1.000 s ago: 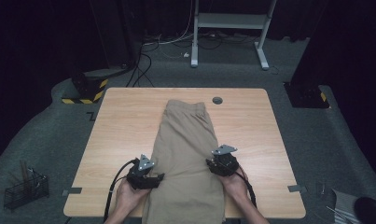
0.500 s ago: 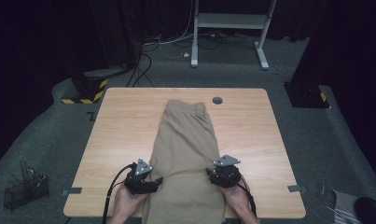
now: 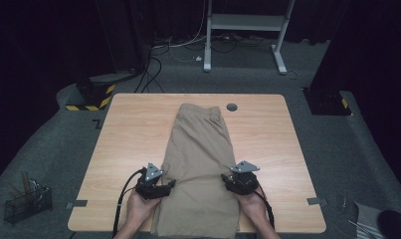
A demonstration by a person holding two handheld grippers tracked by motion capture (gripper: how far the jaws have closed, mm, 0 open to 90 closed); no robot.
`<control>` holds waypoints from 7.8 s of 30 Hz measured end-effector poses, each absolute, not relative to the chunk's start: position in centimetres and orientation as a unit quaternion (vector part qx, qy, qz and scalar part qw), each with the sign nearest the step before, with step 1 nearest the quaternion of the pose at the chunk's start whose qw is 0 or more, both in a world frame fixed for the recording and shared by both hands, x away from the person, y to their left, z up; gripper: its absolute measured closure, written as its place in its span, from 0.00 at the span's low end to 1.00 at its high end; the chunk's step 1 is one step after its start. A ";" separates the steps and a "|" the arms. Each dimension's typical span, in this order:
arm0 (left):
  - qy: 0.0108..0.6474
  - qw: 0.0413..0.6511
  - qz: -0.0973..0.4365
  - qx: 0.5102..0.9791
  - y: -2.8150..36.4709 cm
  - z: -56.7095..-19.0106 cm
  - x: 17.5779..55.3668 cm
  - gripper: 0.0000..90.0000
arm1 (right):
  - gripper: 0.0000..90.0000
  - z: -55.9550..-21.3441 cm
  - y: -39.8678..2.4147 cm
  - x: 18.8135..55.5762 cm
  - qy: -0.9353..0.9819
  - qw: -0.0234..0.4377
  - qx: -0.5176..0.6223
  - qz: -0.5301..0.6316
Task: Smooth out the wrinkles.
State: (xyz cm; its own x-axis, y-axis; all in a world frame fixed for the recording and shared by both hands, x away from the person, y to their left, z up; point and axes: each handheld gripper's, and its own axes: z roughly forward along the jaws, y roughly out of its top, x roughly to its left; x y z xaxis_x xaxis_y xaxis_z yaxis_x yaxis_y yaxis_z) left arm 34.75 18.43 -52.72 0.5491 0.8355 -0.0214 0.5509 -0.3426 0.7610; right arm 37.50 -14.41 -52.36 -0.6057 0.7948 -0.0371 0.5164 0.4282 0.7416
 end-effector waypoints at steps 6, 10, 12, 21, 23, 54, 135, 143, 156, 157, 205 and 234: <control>0.448 0.370 0.194 0.790 18.2 -52.7 36.3 0.39 | 0.54 -52.4 -14.4 38.2 0.817 0.200 0.409 0.354; 0.453 0.369 0.198 0.787 17.9 -52.7 37.3 0.39 | 0.55 -52.4 -14.5 39.0 0.812 0.203 0.419 0.352; 0.455 0.369 0.197 0.786 17.7 -52.7 37.8 0.39 | 0.55 -52.4 -14.6 39.7 0.809 0.204 0.424 0.352; 0.452 0.367 0.191 0.790 17.3 -52.6 40.3 0.37 | 0.53 -52.3 -15.3 42.3 0.802 0.196 0.440 0.353; 0.459 0.367 0.180 0.789 17.4 -52.4 40.5 0.37 | 0.51 -52.3 -15.7 42.8 0.803 0.190 0.441 0.353; 0.475 0.333 0.179 0.795 17.3 -52.0 40.2 0.29 | 0.48 -51.6 -14.7 41.1 0.792 0.190 0.490 0.311; 0.379 0.466 0.142 0.786 18.9 -43.5 36.1 0.94 | 0.95 -42.7 -16.2 36.1 0.794 0.213 0.360 0.441; 0.368 0.480 0.150 0.782 18.9 -42.1 35.5 0.94 | 0.95 -41.5 -16.3 35.8 0.793 0.223 0.350 0.446; 0.352 0.500 0.156 0.776 19.1 -40.5 34.2 0.94 | 0.95 -39.6 -16.5 35.0 0.793 0.237 0.336 0.450; 0.352 0.501 0.158 0.775 19.1 -40.4 34.2 0.94 | 0.95 -39.4 -16.5 34.8 0.792 0.239 0.334 0.452; 0.325 0.546 0.167 0.754 19.4 -37.5 30.6 0.94 | 0.95 -37.4 -17.5 29.7 0.777 0.280 0.296 0.480; 0.340 0.534 0.166 0.756 19.2 -37.6 33.3 0.94 | 0.95 -37.4 -17.6 32.4 0.770 0.263 0.318 0.487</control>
State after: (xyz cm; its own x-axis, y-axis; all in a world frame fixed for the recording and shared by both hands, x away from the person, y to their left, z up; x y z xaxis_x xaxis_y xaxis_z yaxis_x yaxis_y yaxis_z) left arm 33.34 19.23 -37.60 0.7144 0.6908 -0.1117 0.3364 -0.1991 0.9204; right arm 32.40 -17.57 -37.44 -0.6591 0.7461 -0.0948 0.2338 0.3230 0.9171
